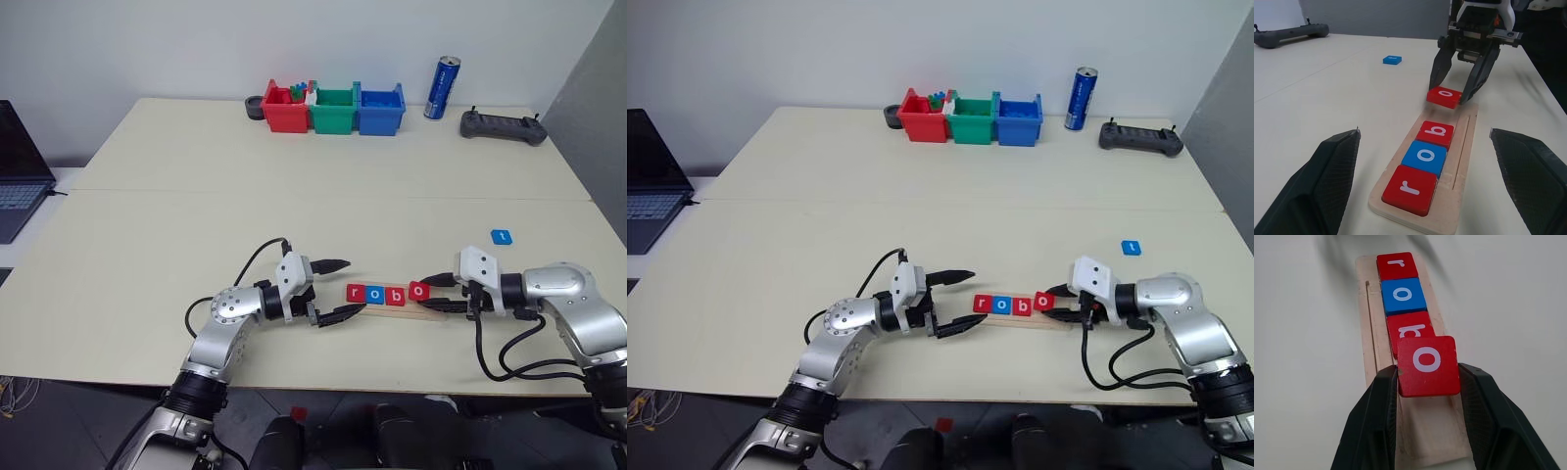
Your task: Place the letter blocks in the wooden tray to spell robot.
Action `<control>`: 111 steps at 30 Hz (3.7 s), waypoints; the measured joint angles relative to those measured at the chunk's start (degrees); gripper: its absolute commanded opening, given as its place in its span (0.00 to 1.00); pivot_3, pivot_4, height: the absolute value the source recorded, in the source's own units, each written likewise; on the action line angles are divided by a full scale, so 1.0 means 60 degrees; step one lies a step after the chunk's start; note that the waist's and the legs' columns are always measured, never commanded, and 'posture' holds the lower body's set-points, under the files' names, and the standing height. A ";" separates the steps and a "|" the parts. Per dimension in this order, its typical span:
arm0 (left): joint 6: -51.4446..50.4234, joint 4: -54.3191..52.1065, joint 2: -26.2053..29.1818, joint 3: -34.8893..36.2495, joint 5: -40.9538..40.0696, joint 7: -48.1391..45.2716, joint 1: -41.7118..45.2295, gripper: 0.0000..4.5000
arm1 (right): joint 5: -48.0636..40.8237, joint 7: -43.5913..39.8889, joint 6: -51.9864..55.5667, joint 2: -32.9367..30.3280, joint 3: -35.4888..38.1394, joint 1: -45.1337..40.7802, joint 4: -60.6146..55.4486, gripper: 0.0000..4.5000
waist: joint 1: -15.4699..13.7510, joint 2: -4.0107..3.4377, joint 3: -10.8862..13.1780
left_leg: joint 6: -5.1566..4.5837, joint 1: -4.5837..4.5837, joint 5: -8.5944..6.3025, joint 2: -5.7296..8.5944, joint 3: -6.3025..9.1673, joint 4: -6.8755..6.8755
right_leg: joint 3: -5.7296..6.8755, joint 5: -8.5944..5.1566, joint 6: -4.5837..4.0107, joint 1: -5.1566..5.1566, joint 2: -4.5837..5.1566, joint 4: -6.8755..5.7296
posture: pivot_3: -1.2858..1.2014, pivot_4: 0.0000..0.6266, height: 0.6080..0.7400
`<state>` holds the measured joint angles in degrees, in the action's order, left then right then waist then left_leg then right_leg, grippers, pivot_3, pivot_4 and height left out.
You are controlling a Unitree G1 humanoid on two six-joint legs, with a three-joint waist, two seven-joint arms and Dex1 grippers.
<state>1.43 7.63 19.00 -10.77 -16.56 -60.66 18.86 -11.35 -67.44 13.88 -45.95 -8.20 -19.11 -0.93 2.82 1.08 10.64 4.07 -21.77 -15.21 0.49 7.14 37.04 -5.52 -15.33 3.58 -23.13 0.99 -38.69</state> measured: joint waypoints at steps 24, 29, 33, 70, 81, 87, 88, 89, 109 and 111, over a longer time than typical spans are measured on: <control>0.0014 -0.0003 0.0168 0.0001 0.0000 0.0006 -0.0022 1.00 | 0.0193 -0.0308 -0.0074 0.0000 -0.0199 -0.0203 0.0226 0.54 | 0.0011 0.0000 0.0000 | 0.0000 0.0001 0.0000 -0.0001 0.0000 0.0000 | 0.0000 0.0000 0.0000 -0.0001 0.0000 -0.0004 | 0.52 0.24 1.00; 0.0014 -0.0043 0.0173 0.0001 0.0000 0.0004 -0.0026 1.00 | 0.0187 -0.0217 0.0081 0.0016 -0.0199 -0.0337 0.0226 0.92 | 0.0008 0.0000 0.0000 | 0.0000 0.0001 0.0000 -0.0001 0.0002 0.0000 | 0.0001 0.0000 0.0000 -0.0001 0.0000 -0.0003 | 0.52 0.24 1.00; 0.0011 -0.0052 0.0176 0.0001 -0.0001 -0.0006 -0.0027 1.00 | 0.0185 -0.0191 0.0098 0.0038 -0.0199 -0.0338 0.0226 1.00 | 0.0008 0.0000 0.0000 | 0.0000 0.0001 0.0000 0.0000 0.0001 0.0000 | 0.0000 0.0000 0.0000 -0.0001 0.0000 -0.0003 | 0.52 0.24 1.00; -0.0174 -0.0212 0.0274 -0.0005 -0.0022 -0.0210 -0.0085 1.00 | -0.1011 0.1940 0.1855 -0.0011 0.2180 0.2830 -0.2714 0.01 | -0.0065 -0.0005 -0.0003 | 0.0000 0.0002 0.0000 -0.0003 -0.0005 0.0003 | -0.0005 -0.0001 0.0000 0.0000 -0.0007 -0.0009 | 0.52 0.24 1.00; -0.0209 -0.0243 0.0350 -0.0002 -0.0021 -0.0136 -0.0169 1.00 | -0.0477 0.1997 0.1189 0.0104 0.1477 0.2194 -0.1817 0.01 | -0.0050 -0.0005 -0.0003 | 0.0000 0.0003 0.0000 -0.0004 -0.0004 0.0002 | -0.0004 -0.0001 0.0000 0.0000 -0.0007 -0.0008 | 0.52 0.24 1.00; -0.0212 -0.0257 0.0358 -0.0001 -0.0022 -0.0006 -0.0170 1.00 | -0.0460 0.2062 0.1136 0.0323 0.1055 0.2115 -0.1800 0.01 | -0.0052 -0.0005 -0.0003 | 0.0000 0.0003 0.0000 -0.0003 -0.0003 0.0002 | -0.0004 -0.0001 0.0000 0.0000 -0.0006 -0.0009 | 0.52 0.24 1.00; -0.0212 -0.0261 0.0370 -0.0001 -0.0022 -0.0007 -0.0170 1.00 | -0.0460 0.2061 0.1136 0.0323 0.1045 0.2112 -0.1800 0.01 | -0.0052 -0.0005 -0.0003 | 0.0000 0.0003 0.0000 -0.0003 -0.0002 0.0002 | -0.0003 0.0000 0.0000 0.0000 -0.0006 -0.0009 | 0.52 0.24 1.00; -0.0212 -0.0262 0.0393 0.0003 -0.0022 -0.0007 -0.0169 1.00 | -0.0460 0.2061 0.1136 0.0323 0.1029 0.2082 -0.1796 0.01 | -0.0051 -0.0005 -0.0003 | 0.0000 0.0003 0.0000 -0.0003 -0.0003 0.0002 | -0.0004 0.0000 0.0000 0.0000 -0.0006 -0.0009 | 0.52 0.24 1.00; -0.0211 -0.0467 0.0466 0.0008 -0.0023 -0.0003 -0.0218 1.00 | -0.0468 0.2012 0.1148 0.0326 0.0671 0.1518 -0.1644 0.01 | -0.0046 -0.0005 -0.0003 | 0.0000 0.0002 0.0000 -0.0003 0.0001 0.0002 | -0.0001 0.0000 0.0000 0.0000 -0.0006 -0.0010 | 0.52 0.24 1.00; -0.0211 -0.0467 0.0466 0.0008 -0.0023 -0.0004 -0.0230 1.00 | -0.0479 0.1984 0.1148 0.0201 0.0817 0.1545 -0.1643 0.01 | -0.0047 -0.0005 -0.0003 | 0.0000 0.0002 0.0000 -0.0003 0.0002 0.0002 | 0.0000 0.0000 0.0000 0.0000 -0.0006 -0.0010 | 0.52 0.24 1.00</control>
<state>0.16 4.82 21.79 -10.72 -16.70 -60.68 17.48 -14.22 -55.53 20.77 -44.74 -3.30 -9.84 -10.79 2.54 1.05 10.62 4.07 -21.76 -15.21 0.47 7.15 37.06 -5.52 -15.33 3.58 -23.14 0.96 -38.75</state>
